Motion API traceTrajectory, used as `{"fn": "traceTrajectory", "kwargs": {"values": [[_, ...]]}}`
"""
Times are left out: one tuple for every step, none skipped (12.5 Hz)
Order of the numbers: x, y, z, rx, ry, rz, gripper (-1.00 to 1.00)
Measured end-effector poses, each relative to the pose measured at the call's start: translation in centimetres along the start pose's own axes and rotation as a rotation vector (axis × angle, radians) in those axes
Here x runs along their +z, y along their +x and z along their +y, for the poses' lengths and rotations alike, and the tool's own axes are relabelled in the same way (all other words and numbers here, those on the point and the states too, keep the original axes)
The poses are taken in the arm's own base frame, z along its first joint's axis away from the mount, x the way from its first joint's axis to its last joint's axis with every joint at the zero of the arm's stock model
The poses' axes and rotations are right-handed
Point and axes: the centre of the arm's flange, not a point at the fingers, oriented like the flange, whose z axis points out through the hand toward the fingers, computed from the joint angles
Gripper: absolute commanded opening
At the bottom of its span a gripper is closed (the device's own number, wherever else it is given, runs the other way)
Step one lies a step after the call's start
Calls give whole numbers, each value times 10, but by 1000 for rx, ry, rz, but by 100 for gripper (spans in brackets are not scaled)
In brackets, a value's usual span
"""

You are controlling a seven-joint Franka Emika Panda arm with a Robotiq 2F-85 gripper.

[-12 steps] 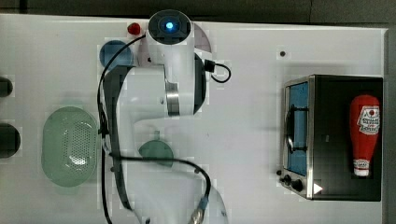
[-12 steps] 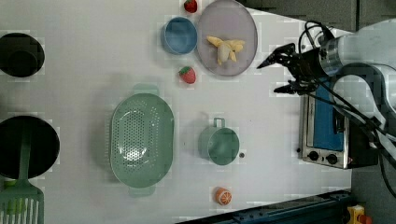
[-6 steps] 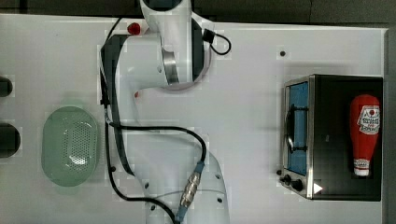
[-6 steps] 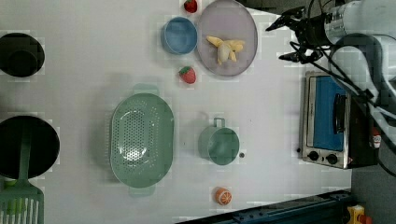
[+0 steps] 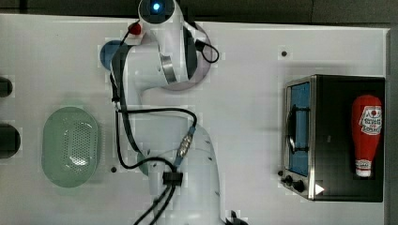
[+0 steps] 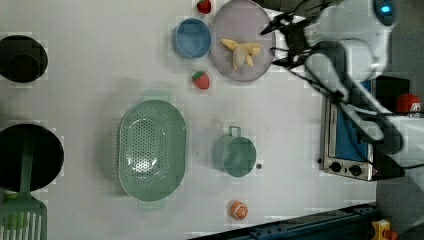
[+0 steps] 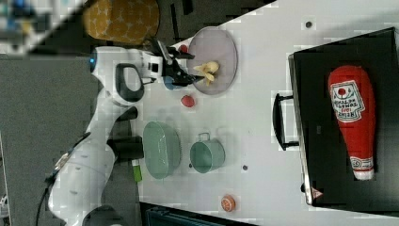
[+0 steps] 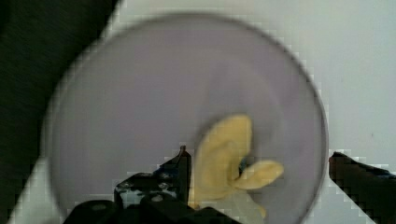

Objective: Pick banana from plate and place on table.

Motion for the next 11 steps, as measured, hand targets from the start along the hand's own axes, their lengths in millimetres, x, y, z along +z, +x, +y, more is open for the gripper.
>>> {"fn": "traceTrajectory", "kwargs": {"values": [[22,-11,-1,-2,5,-18,100],[42,-22,-1,-5,-9,-32,100],[59,-31,-4,-15,1,-40,100],[73,-37,-5,-16,7,-44,100],[83,-39,-2,-19,-5,-43,100],[87,-39,0,-18,2,-43,100],[86,-38,0,-16,11,-43,100],[83,-37,-2,-16,22,-41,100],[82,-36,-3,-19,32,-37,100],[83,-35,-3,-10,33,-41,100],[84,-30,-2,5,34,-36,91]]}}
